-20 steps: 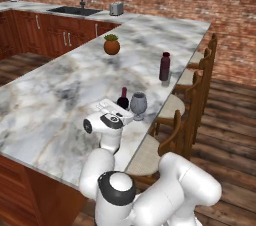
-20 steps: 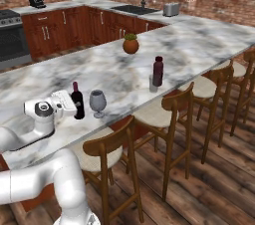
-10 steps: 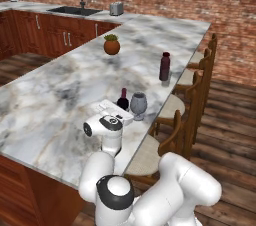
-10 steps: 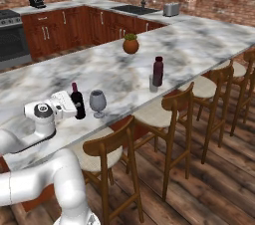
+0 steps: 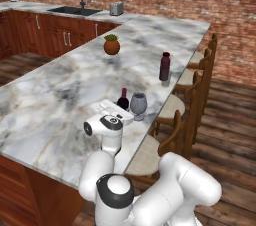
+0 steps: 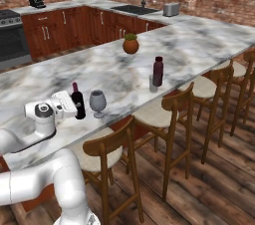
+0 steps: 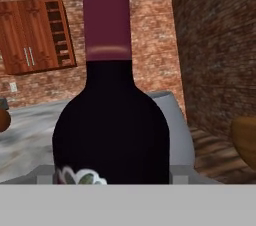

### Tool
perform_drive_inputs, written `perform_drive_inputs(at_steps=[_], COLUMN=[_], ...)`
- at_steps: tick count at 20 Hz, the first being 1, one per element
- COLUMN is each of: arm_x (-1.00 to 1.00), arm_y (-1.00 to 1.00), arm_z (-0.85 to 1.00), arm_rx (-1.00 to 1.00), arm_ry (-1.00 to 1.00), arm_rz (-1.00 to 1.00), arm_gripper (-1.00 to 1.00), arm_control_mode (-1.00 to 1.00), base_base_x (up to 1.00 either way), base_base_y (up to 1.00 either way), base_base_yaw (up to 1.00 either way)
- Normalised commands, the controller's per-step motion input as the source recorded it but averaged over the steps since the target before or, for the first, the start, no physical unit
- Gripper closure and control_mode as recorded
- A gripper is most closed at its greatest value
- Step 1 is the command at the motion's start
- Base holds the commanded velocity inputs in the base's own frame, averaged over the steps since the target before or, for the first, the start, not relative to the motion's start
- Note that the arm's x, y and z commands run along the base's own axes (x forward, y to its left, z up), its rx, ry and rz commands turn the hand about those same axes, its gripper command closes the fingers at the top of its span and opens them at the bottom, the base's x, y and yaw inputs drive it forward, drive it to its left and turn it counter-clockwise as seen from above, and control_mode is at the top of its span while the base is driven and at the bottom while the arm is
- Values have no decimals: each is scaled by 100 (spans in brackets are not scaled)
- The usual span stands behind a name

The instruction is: There is a wine glass and glass cup on the dining counter. Place the wine bottle next to the wine glass and the juice bottle next to the glass cup.

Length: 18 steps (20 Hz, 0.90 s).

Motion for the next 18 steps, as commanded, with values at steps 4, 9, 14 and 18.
perform_drive_inputs(at_steps=[4, 9, 14, 18], arm_x=[0, 0, 0, 0], arm_y=[0, 0, 0, 0], arm_z=[-44, -35, -18, -10], arm_rx=[7, 6, 8, 7], arm_ry=[0, 0, 0, 0], arm_rz=[0, 0, 0, 0], arm_gripper=[100, -100, -100, -100], arm_control_mode=[-100, -100, -100, -100], base_base_x=[0, 0, 0, 0], base_base_y=[0, 0, 0, 0], base_base_yaw=[0, 0, 0, 0])
